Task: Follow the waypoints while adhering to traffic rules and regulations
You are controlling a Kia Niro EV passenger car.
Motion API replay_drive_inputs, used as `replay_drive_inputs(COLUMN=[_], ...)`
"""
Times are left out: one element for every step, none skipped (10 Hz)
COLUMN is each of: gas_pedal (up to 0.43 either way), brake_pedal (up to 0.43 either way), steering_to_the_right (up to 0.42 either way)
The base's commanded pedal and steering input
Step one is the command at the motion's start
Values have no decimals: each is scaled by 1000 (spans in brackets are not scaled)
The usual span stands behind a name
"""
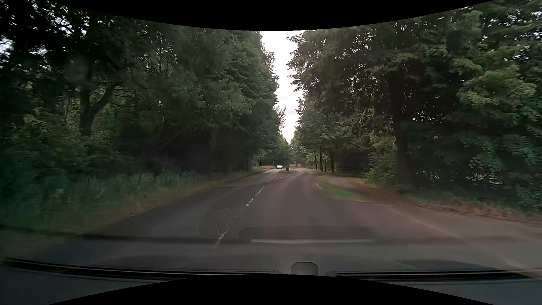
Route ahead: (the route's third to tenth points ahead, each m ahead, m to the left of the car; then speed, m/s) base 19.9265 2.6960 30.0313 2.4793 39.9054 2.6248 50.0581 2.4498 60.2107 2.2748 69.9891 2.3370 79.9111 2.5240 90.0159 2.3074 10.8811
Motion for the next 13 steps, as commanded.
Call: replay_drive_inputs(gas_pedal=[39, 39, 39, 39, 39, 39, 39, 39, 39, 39, 39, 39, 39], brake_pedal=[0, 0, 0, 0, 0, 0, 0, 0, 0, 0, 0, 0, 0], steering_to_the_right=[6, 5, 5, 5, 6, 7, 7, 10, 18, 20, 21, 21, 26])
